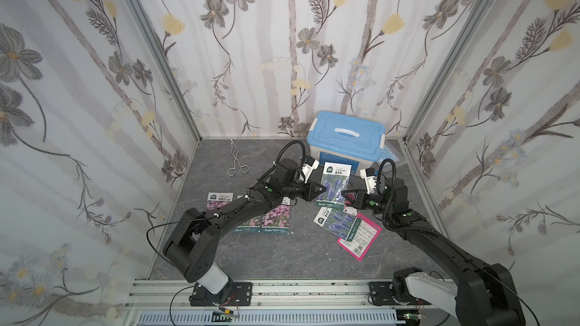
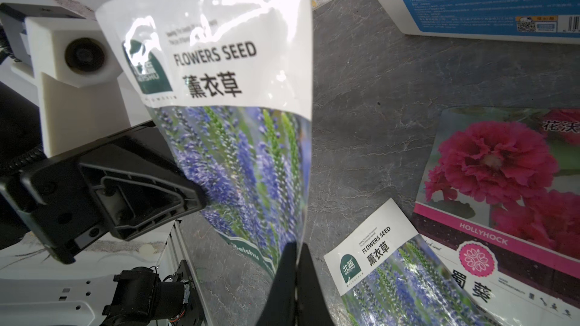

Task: Arrange the seed packets in a row
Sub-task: Pick up the seed packet from the center of the board.

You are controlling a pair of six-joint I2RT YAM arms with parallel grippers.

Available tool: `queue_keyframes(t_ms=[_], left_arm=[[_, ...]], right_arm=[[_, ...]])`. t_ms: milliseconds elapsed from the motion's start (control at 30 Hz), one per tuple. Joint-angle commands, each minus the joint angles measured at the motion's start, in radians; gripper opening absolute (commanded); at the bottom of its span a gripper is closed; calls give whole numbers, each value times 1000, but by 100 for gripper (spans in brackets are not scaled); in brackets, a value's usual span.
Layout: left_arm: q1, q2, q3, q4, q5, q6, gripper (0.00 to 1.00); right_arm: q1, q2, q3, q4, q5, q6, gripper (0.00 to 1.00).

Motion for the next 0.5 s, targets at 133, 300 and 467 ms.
queue_keyframes(t_ms=[133, 300, 467], left_arm=[[2, 31, 33, -27, -50, 6, 0], [12, 29, 96, -234, -234, -7, 0], [46, -61, 63, -333, -336, -23, 0]], right_arm=[[12, -2, 33, -43, 83, -52, 2], [19, -27, 16, -129, 215, -112, 100], [36, -18, -47, -116, 245, -88, 100]])
